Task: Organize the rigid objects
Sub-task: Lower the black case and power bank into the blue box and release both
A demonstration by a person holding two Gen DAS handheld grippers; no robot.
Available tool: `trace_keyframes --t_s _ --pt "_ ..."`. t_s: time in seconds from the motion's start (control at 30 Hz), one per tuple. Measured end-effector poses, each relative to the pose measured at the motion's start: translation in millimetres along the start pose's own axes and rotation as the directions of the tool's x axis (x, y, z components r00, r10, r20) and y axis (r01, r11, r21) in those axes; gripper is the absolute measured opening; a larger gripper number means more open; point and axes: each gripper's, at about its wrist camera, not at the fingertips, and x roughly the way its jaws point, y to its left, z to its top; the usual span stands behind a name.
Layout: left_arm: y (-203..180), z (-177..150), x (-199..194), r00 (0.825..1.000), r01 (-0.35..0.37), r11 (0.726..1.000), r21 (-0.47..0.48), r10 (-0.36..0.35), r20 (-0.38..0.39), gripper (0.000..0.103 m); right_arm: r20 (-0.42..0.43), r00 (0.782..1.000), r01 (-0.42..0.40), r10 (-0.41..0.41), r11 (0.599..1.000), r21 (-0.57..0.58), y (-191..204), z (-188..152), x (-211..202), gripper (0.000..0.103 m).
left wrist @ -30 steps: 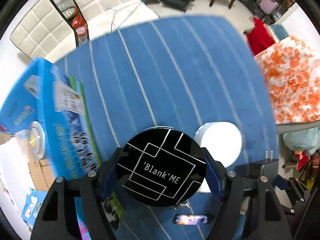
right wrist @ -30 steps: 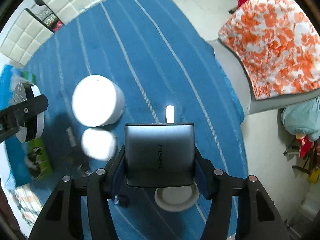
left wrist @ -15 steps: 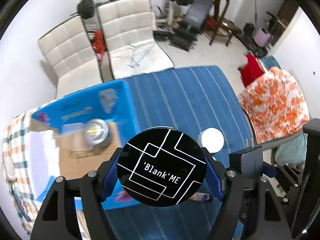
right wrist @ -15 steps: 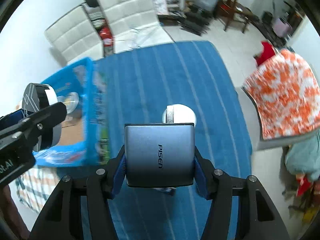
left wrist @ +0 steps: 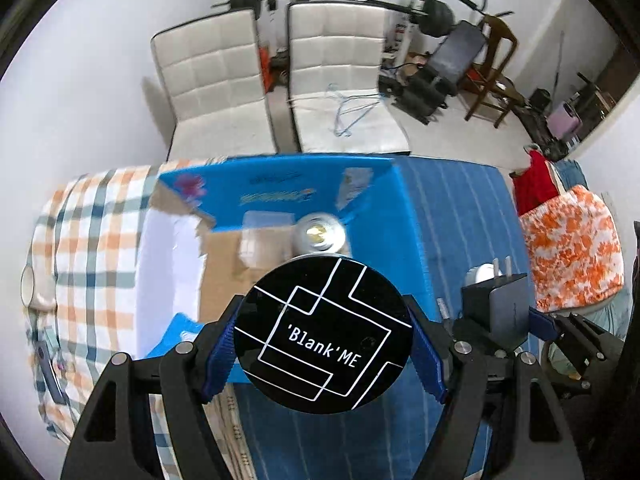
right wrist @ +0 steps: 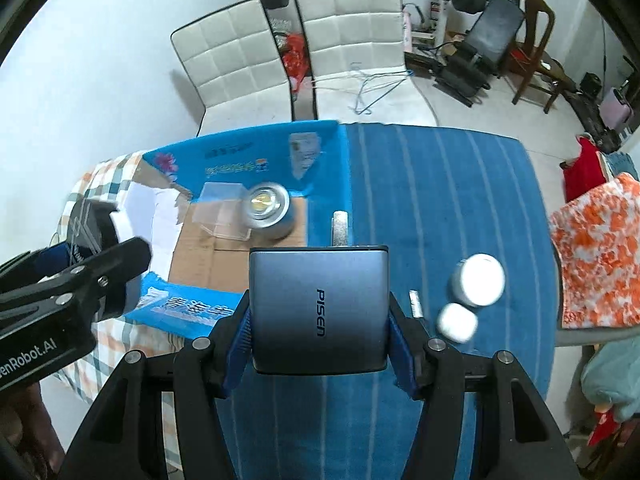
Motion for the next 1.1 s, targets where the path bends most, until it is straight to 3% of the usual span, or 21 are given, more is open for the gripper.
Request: trace_keyframes --t_s 0.3,0.6,0.87,1.1 --pt "82 6 69 0.991 -0.045 0.993 -0.11 0.03 -0.133 0.073 -0.131 0.991 0.012 -0.008 1.0 0.028 32 20 95 0.062" --pt "122 28 150 0.968 -0.104 0.987 -0.124 0.072 -0.243 0.073 -0.248 0.966 0.084 -0.077 0.996 0.016 58 28 173 0.062" --pt "122 54 190 0.948 -0.138 0.988 -0.063 0.113 -0.298 0.073 -0.335 0.937 0.123 -0.1 0.991 0.049 55 30 216 0.062" --pt "121 64 202 0.949 -0.121 0.991 -0.059 0.098 -0.301 0.074 -0.374 0.922 0.132 -0.101 0.99 0.058 52 31 239 0.062"
